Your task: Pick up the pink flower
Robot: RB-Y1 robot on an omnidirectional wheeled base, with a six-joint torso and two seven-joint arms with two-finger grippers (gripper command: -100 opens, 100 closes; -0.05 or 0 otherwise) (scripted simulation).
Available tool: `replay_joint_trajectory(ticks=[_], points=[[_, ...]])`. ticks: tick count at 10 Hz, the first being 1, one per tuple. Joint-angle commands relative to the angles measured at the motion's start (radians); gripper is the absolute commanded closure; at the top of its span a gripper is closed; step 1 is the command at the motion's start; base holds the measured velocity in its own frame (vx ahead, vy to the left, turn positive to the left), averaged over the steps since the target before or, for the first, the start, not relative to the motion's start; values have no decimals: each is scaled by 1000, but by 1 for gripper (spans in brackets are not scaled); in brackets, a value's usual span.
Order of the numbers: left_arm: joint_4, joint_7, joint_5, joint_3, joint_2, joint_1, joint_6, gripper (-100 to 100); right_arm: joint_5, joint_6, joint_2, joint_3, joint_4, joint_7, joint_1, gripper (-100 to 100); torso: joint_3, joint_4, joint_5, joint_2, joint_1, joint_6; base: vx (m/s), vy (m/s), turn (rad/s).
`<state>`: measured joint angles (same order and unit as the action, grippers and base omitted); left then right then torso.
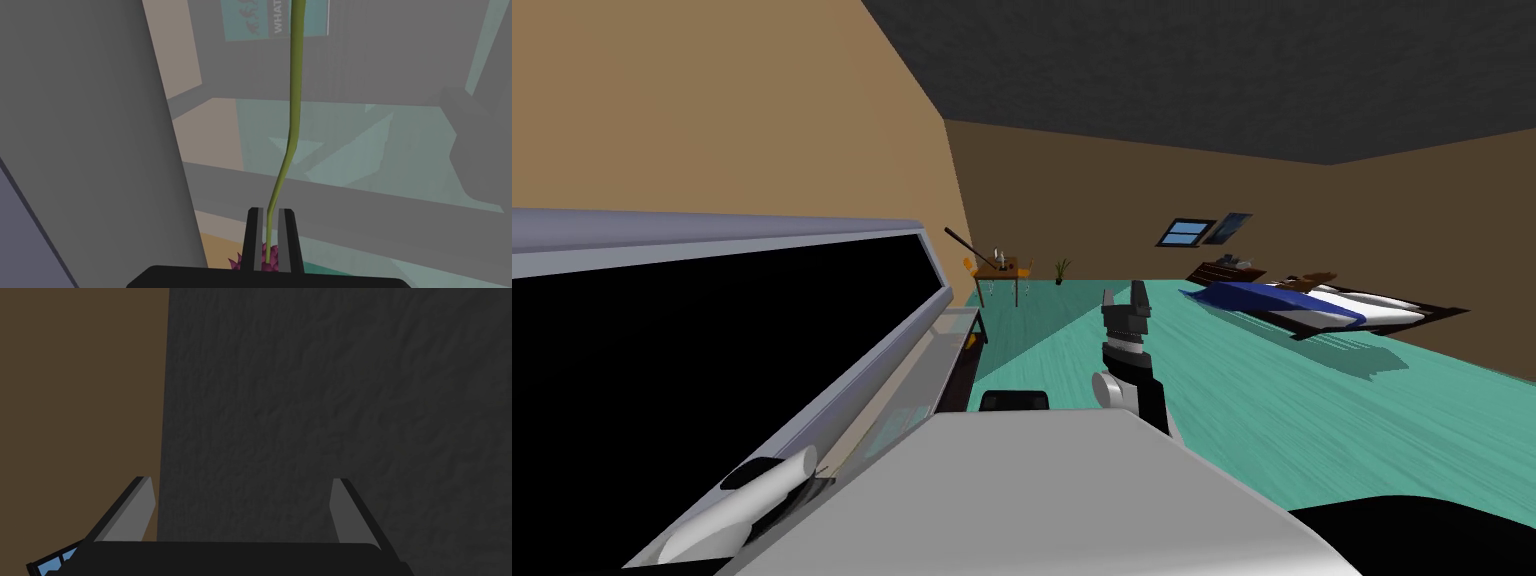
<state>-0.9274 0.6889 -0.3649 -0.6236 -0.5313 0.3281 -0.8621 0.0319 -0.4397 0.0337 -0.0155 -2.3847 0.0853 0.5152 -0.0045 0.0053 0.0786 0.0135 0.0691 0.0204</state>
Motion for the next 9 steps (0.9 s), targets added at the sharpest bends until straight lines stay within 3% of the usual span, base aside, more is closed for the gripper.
replay_joint_trajectory(ticks=[1, 2, 4, 5, 7, 8, 9], points=[[2, -22, -1, -28, -3, -2, -1, 100, 0, 0, 0, 0, 0, 0, 0, 0, 0, 0, 0, 0, 0, 0, -5, -6, 10], [39, -64, 22, -68, 24, -39, -27, 100, 0, 0, 0, 0, 0, 0, 0, 0, 0, 0, 0, 1, 1, 0, -18, -27, -44], [39, -106, 22, -122, 24, -39, -27, 100, 0, 0, 0, 0, 0, 0, 0, 0, 0, 0, -1, 0, -1, 0, -17, -28, -14], [76, -139, 46, -155, 50, -77, -53, 100, 0, 0, 0, 0, 0, 0, 0, 0, 0, 0, 0, 0, 0, 0, -25, -31, -35], [76, -190, 46, -216, 50, -77, -53, 100, 0, 0, 0, 0, 0, 0, 0, 0, 1, 1, 0, -1, -1, 0, -19, -30, -14], [74, -172, 45, -196, 52, -75, -53, 100, 0, 0, 0, 0, 0, 0, 0, 0, 0, 0, 0, 0, 0, 0, -4, -7, 5], [74, -178, 45, -199, 52, -75, -53, 0, 0, 0, 0, 0, 0, 0, 0, 0, 0, 0, 0, 0, 1, 0, 0, 0, 0]])
